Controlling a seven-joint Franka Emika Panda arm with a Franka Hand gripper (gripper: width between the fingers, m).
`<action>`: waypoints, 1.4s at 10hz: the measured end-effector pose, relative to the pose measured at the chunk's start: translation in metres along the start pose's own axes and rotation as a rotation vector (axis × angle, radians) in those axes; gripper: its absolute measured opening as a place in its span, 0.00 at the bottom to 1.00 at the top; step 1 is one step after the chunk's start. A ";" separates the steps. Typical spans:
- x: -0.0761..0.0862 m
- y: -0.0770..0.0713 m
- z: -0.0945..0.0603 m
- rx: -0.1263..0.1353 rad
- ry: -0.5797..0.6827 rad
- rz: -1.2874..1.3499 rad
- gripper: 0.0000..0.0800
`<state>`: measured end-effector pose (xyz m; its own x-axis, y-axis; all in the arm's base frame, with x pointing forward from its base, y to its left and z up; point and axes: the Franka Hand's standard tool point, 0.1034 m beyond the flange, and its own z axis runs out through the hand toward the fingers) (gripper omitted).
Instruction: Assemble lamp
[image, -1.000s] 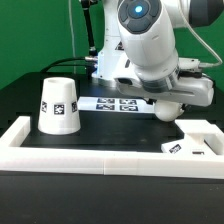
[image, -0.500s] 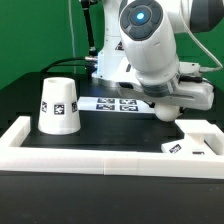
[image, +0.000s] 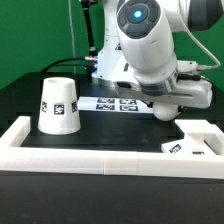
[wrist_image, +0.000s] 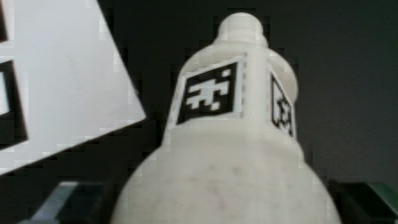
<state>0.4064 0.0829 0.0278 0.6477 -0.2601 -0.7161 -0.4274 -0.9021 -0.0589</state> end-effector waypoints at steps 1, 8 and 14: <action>-0.005 0.000 -0.014 0.007 -0.009 -0.015 0.72; -0.012 -0.007 -0.069 0.036 0.011 -0.109 0.72; 0.004 -0.023 -0.119 0.033 0.407 -0.247 0.72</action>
Offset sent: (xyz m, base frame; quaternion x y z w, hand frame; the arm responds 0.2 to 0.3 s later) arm 0.0342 -0.0169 0.0646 -0.0063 -0.0248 -0.0483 0.9985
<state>0.4943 0.0615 0.1093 0.9240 -0.1586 -0.3479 -0.2448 -0.9443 -0.2197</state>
